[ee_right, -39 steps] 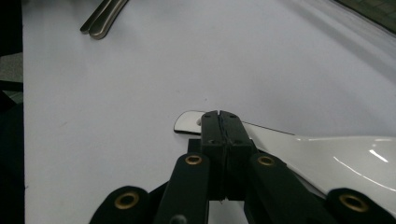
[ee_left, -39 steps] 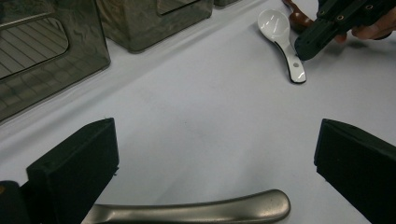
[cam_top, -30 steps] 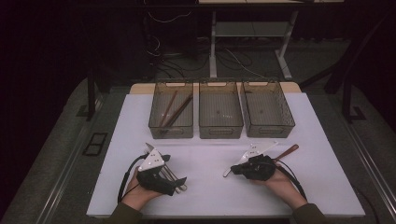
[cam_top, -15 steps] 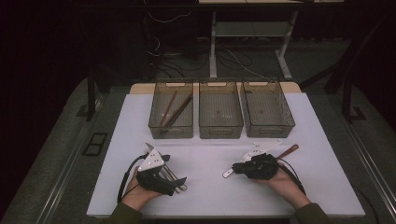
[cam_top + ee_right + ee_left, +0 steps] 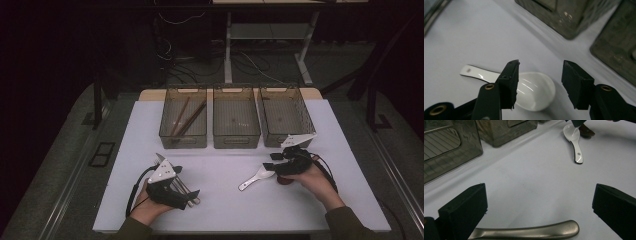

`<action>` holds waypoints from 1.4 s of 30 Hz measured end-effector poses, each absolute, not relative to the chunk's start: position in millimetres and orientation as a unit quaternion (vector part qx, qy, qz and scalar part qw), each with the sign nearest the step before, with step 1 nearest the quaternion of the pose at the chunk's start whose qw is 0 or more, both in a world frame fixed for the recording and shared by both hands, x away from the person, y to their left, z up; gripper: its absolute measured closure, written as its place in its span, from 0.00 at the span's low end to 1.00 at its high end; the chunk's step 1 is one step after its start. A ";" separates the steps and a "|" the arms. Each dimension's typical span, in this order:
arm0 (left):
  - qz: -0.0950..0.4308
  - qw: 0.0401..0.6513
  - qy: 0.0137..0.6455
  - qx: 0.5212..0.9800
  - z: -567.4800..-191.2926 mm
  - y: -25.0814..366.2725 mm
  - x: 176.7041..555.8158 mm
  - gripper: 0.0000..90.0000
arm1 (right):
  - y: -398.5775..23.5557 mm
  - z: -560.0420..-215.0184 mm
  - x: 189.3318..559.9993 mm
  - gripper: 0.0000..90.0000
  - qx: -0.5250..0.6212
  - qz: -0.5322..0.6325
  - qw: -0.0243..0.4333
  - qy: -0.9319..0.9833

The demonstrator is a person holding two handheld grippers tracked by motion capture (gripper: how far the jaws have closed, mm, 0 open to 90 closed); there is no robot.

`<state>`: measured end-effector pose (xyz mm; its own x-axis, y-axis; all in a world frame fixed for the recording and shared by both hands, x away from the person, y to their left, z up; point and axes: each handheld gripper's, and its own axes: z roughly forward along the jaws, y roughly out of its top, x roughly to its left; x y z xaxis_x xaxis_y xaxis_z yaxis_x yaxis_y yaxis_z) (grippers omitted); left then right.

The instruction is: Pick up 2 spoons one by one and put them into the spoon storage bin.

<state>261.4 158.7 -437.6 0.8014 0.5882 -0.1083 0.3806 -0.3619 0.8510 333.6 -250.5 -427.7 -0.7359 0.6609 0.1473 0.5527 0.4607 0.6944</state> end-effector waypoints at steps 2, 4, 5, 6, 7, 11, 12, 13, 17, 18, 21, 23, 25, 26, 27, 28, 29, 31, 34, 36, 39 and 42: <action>0.108 0.481 0.297 0.818 -437.9 159.2 261.8 0.00 | -251.9 -432.3 335.0 0.53 0.364 0.368 0.064 0.853; 0.108 0.481 0.296 0.818 -438.2 159.2 262.2 0.00 | -251.9 -436.4 336.0 0.55 0.366 0.364 0.059 0.854; 0.108 0.480 0.296 0.819 -438.2 159.3 262.2 0.00 | -251.8 -438.0 336.4 0.56 0.367 0.361 0.057 0.855; 0.108 0.481 0.296 0.818 -438.3 159.0 262.0 0.00 | -252.1 -439.6 336.8 0.58 0.369 0.358 0.055 0.856; 0.108 0.481 0.296 0.818 -438.3 158.7 261.8 0.00 | -252.6 -440.7 337.0 0.59 0.370 0.357 0.051 0.856; 0.106 0.478 0.295 0.821 -438.7 158.3 261.3 0.00 | -254.6 -443.4 337.0 0.66 0.377 0.362 0.034 0.852; 0.106 0.477 0.294 0.822 -438.7 158.3 261.1 0.00 | -254.8 -444.3 337.0 0.67 0.377 0.360 0.031 0.853; 0.107 0.478 0.292 0.821 -439.0 157.9 260.8 0.00 | -254.6 -445.0 336.8 0.68 0.377 0.357 0.029 0.854; 0.112 0.470 0.298 0.823 -439.7 157.8 260.3 0.00 | -255.4 -445.7 336.7 0.75 0.377 0.358 0.025 0.854; 0.112 0.468 0.299 0.824 -439.7 157.9 260.5 0.00 | -255.8 -445.6 336.9 0.77 0.379 0.359 0.025 0.853; 0.112 0.468 0.301 0.824 -439.7 158.2 260.7 0.00 | -259.3 -445.3 338.2 0.82 0.383 0.364 0.018 0.849; 0.112 0.467 0.301 0.823 -439.6 158.4 260.9 0.00 | -262.4 -445.0 338.8 0.85 0.385 0.371 0.010 0.845; 0.112 0.468 0.301 0.823 -439.6 158.5 261.0 0.00 | -265.1 -444.0 338.6 0.87 0.382 0.379 0.005 0.843; 0.112 0.468 0.301 0.824 -439.6 158.3 260.9 0.00 | -266.6 -443.0 338.2 0.88 0.381 0.384 0.002 0.841; 0.111 0.467 0.301 0.824 -439.6 158.2 260.8 0.00 | -268.5 -441.5 338.1 0.89 0.379 0.392 -0.001 0.838; 0.111 0.467 0.301 0.824 -439.4 158.4 260.7 0.00 | -270.4 -439.8 338.1 0.90 0.376 0.402 -0.004 0.835; 0.110 0.468 0.300 0.824 -439.2 158.6 260.7 0.00 | -271.5 -438.2 337.6 0.91 0.374 0.413 -0.006 0.830; 0.110 0.470 0.301 0.822 -438.9 158.9 260.7 0.00 | -273.0 -434.2 336.2 0.92 0.365 0.428 -0.001 0.827; 0.109 0.470 0.303 0.822 -438.6 159.3 260.7 0.00 | -272.5 -430.4 333.7 0.92 0.358 0.431 0.007 0.829; 0.108 0.470 0.303 0.822 -438.8 159.4 260.9 0.00 | -272.9 -428.9 332.7 0.93 0.356 0.433 0.008 0.828; 0.108 0.471 0.302 0.822 -438.9 159.6 261.0 0.00 | -272.3 -426.1 331.4 0.93 0.354 0.442 0.013 0.824; 0.107 0.473 0.303 0.820 -438.7 159.8 261.1 0.00 | -272.4 -422.7 329.9 0.93 0.356 0.447 0.019 0.821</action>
<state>261.1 159.8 -438.7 0.7932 0.5987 -0.1117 0.3964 -0.3683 0.8410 329.9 -272.4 -422.7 -0.7462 0.6007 0.2870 0.5670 0.3474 0.7469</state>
